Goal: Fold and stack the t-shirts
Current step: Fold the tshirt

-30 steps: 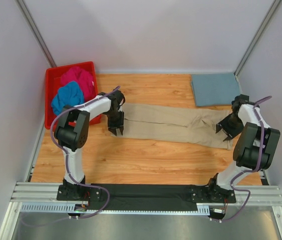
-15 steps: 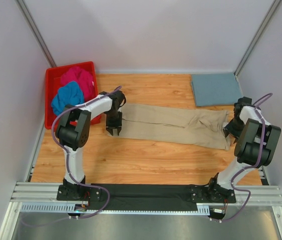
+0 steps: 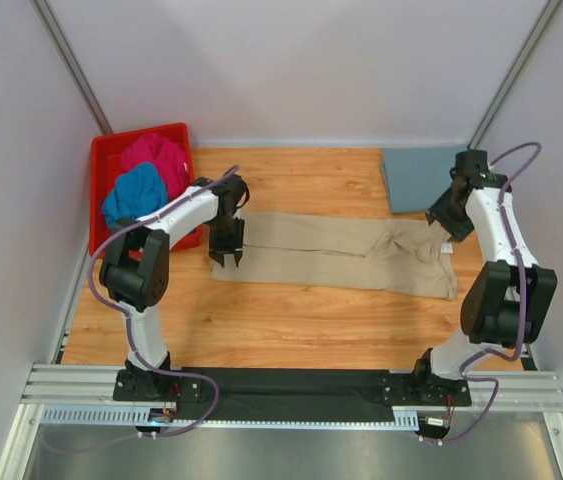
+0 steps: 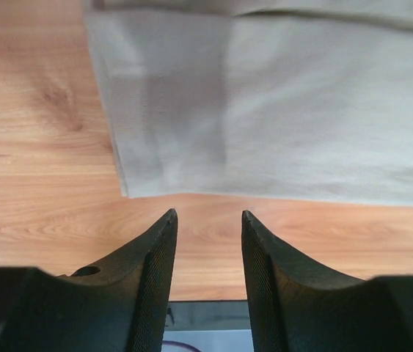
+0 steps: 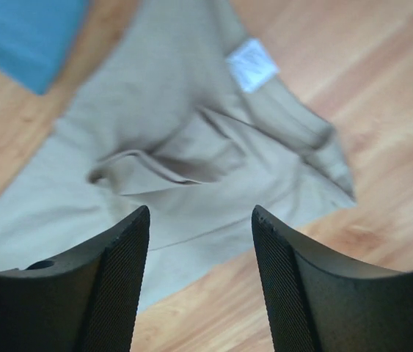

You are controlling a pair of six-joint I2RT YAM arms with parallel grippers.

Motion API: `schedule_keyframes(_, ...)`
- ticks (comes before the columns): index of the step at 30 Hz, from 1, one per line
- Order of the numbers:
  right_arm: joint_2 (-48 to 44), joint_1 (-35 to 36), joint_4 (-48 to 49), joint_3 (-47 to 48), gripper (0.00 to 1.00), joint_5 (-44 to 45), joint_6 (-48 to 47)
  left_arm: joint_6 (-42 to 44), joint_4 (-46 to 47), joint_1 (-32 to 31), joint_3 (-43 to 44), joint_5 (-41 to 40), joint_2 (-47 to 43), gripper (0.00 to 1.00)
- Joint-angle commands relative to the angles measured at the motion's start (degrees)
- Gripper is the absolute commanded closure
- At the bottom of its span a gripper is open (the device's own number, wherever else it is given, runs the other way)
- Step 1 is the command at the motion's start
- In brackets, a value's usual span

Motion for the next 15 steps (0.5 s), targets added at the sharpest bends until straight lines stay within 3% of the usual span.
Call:
schedule_keyframes(1,7.9,4.5,-3.1,8.4,0.4,-5.2,0.8,1.6,0.7,-0.1,6.5,6.0,-6.8,0.52)
schedule_keyframes(4,12.5,7.6,-3.8,14.1,0.45,-6.8,-7.8,1.2,6.6,-0.3,8.2,16.5,-9.6,0.53)
schedule_keyframes(9,21.3,10.5,-6.5,23.9,0.5,-11.0,-19.5,-3.9,12.9,-0.9,5.5,15.8,-15.0,0.53)
schedule_keyframes(11,27.3,10.3,-10.0,28.8,0.56,-10.4,-13.9,-4.9,13.5,-0.9,3.0,15.0,-17.4,0.53)
schedule_keyframes(13,30.7,10.7,-19.6,35.5,0.59,-7.1,-6.7,-6.3,10.8,-0.9,1.6,13.8,-18.6,0.54)
schedule_keyframes(15,30.8,13.6,-20.5,35.3,0.54,-6.2,-1.2,-6.6,9.1,-0.9,0.4,13.8,-19.4,0.54)
